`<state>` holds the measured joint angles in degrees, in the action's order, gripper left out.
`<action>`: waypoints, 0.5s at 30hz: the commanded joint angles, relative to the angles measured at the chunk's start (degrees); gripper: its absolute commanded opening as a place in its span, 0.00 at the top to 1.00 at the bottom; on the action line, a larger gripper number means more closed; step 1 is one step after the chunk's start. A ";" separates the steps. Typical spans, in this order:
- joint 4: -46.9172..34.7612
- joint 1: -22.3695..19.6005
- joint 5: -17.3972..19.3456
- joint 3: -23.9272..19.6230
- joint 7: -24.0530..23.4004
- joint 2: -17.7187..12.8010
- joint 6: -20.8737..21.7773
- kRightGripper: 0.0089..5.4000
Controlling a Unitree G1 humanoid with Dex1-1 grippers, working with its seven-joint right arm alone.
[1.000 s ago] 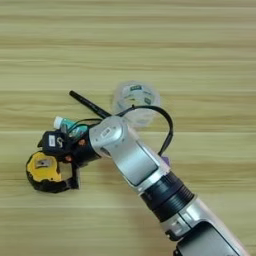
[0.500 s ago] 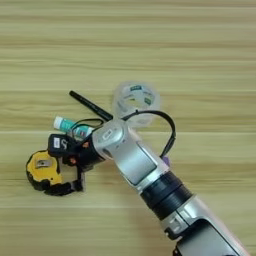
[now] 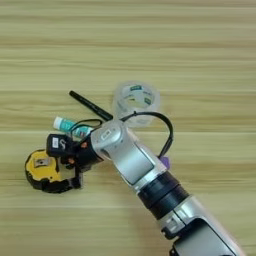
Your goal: Move the objects on the table
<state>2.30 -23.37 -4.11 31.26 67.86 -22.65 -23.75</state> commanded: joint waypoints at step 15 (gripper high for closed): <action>-1.65 -15.32 5.34 -18.33 -6.93 -1.17 3.65 0.17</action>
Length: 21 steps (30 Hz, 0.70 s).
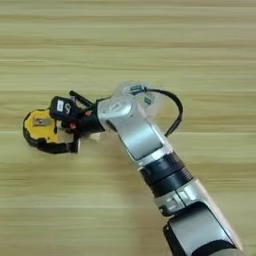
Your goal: Move the objects on the table
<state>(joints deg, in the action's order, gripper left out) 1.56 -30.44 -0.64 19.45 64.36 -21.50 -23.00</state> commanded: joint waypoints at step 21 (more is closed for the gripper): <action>0.67 -7.25 5.61 -20.36 -5.55 -11.74 4.91 0.17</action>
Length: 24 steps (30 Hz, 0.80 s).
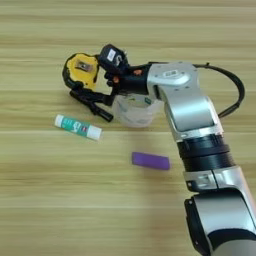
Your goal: Move the objects on the table
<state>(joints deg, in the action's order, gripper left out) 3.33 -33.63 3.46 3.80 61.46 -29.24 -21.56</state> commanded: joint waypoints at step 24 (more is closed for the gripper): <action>16.59 -2.78 -0.22 -11.74 -3.79 -14.90 16.35 0.17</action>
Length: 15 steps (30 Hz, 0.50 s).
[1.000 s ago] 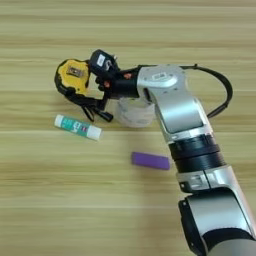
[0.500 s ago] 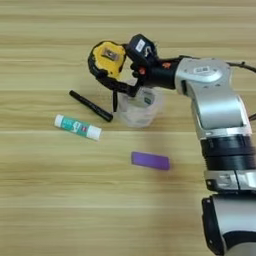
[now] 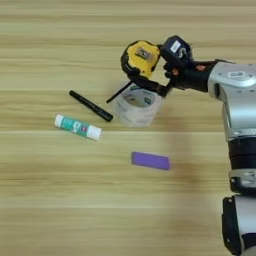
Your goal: Move the objects on the table
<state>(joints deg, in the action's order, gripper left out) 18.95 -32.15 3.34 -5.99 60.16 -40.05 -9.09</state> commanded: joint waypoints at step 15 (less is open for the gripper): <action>18.38 -5.65 -5.85 0.56 -3.68 -7.55 13.37 0.17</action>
<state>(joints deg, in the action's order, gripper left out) 38.08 -32.42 -2.69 -4.36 58.99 -43.26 1.63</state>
